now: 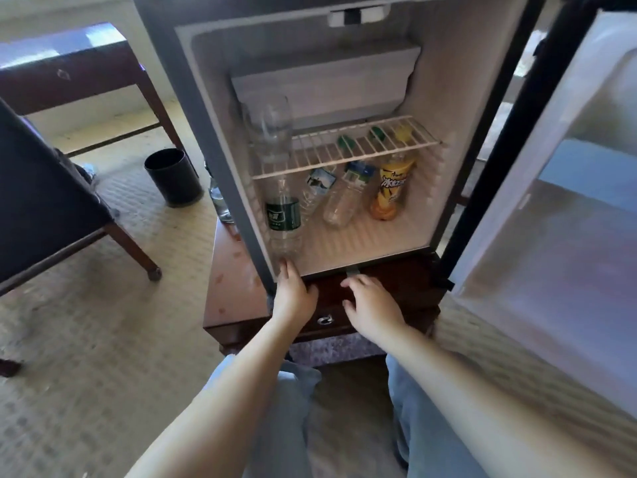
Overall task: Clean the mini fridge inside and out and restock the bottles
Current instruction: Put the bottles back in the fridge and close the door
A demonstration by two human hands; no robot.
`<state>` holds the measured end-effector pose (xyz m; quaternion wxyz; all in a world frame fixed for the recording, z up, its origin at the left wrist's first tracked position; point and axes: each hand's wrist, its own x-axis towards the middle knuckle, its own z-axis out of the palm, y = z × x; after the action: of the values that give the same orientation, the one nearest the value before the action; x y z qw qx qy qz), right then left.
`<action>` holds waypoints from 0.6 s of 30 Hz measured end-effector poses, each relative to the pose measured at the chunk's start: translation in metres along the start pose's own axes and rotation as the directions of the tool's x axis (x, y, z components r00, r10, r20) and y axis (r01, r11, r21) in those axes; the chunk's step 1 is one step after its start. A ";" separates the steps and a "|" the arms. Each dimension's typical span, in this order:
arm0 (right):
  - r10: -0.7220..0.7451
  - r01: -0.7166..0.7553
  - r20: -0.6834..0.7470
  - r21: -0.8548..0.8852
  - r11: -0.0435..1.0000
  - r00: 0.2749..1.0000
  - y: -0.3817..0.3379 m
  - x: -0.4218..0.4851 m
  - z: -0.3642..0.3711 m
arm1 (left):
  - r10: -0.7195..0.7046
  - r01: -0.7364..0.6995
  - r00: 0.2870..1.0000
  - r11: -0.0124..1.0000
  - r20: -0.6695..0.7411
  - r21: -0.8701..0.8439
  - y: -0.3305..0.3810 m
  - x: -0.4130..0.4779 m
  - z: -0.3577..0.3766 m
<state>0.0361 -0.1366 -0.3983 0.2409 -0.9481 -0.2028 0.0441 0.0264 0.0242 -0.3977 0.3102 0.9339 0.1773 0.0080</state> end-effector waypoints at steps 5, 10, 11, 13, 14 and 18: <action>0.020 -0.019 -0.007 0.092 0.996 1.000 0.007 0.025 0.032 | -0.116 0.086 0.986 0.969 -0.120 -0.232 0.018 0.024 0.016; -0.002 0.000 0.017 0.137 0.991 1.000 0.022 0.024 0.061 | -0.102 0.075 0.979 0.986 -0.175 -0.151 0.017 0.035 0.036; -0.011 0.010 0.008 0.134 0.991 1.000 0.024 0.023 0.065 | -0.101 0.075 0.980 0.986 -0.174 -0.146 0.017 0.037 0.038; -0.013 0.018 -0.033 0.150 0.989 0.999 0.027 0.023 0.068 | -0.087 0.062 0.981 0.987 -0.176 -0.145 0.016 0.041 0.040; -0.009 0.016 -0.044 0.155 0.988 0.999 0.028 0.025 0.069 | -0.081 0.056 0.981 0.988 -0.174 -0.143 0.015 0.043 0.041; 0.007 0.000 -0.045 0.157 0.988 0.999 0.029 0.034 0.067 | -0.063 0.044 0.985 0.992 -0.158 -0.117 0.011 0.044 0.044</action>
<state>0.0652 -0.1163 -0.4707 0.3195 -0.9272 -0.1915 0.0388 0.0768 0.0058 -0.4307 0.3474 0.9060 0.2262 0.0854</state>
